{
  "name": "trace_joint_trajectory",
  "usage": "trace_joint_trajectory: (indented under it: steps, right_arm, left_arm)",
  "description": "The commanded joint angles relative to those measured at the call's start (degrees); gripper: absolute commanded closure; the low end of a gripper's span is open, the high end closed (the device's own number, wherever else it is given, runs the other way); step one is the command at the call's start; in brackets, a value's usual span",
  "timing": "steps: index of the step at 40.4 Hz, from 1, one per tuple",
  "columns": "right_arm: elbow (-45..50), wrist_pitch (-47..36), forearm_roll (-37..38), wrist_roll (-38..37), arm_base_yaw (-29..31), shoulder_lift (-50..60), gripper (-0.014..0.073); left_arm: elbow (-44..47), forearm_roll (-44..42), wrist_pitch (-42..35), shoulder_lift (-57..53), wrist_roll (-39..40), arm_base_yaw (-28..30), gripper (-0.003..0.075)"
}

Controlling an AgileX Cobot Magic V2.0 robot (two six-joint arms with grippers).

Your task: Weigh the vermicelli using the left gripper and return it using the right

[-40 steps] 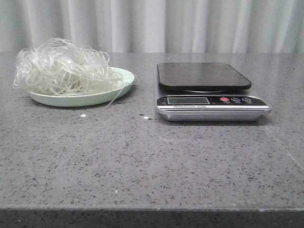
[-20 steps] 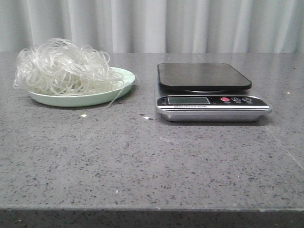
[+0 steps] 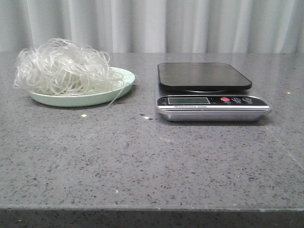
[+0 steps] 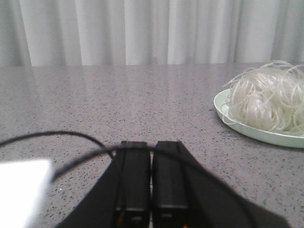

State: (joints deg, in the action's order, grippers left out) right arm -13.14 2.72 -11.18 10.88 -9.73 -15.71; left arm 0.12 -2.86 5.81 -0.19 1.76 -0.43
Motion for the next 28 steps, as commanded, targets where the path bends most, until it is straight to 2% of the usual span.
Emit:
trace_joint_trajectory:
  steps: [1,9,17,24,28]
  right_arm:
    - [-0.60,-3.90,-0.20,-0.07,0.26,-0.37,0.0442]
    - [1.12,0.60,-0.15,-0.07,5.29,0.15,0.0442]
    - [6.94,-3.49,-0.21,-1.12,12.04,4.38,0.0442]
    - [14.49,-5.59,-0.21,-5.77,15.64,12.67,0.0442]
    - [14.29,-0.01,1.95,-5.93,16.40,17.76,0.0442]
  left_arm:
    - [0.45,0.52,-4.52,-1.30,-0.01,0.09,0.0584]
    - [0.45,0.52,-4.52,-1.30,-0.01,0.09,0.0584]
    - [0.45,0.52,-4.52,-1.30,-0.01,0.09,0.0584]
    - [0.45,0.52,-4.52,-1.30,-0.01,0.09,0.0584]
    - [0.45,0.52,-4.52,-1.30,-0.01,0.09,0.0584]
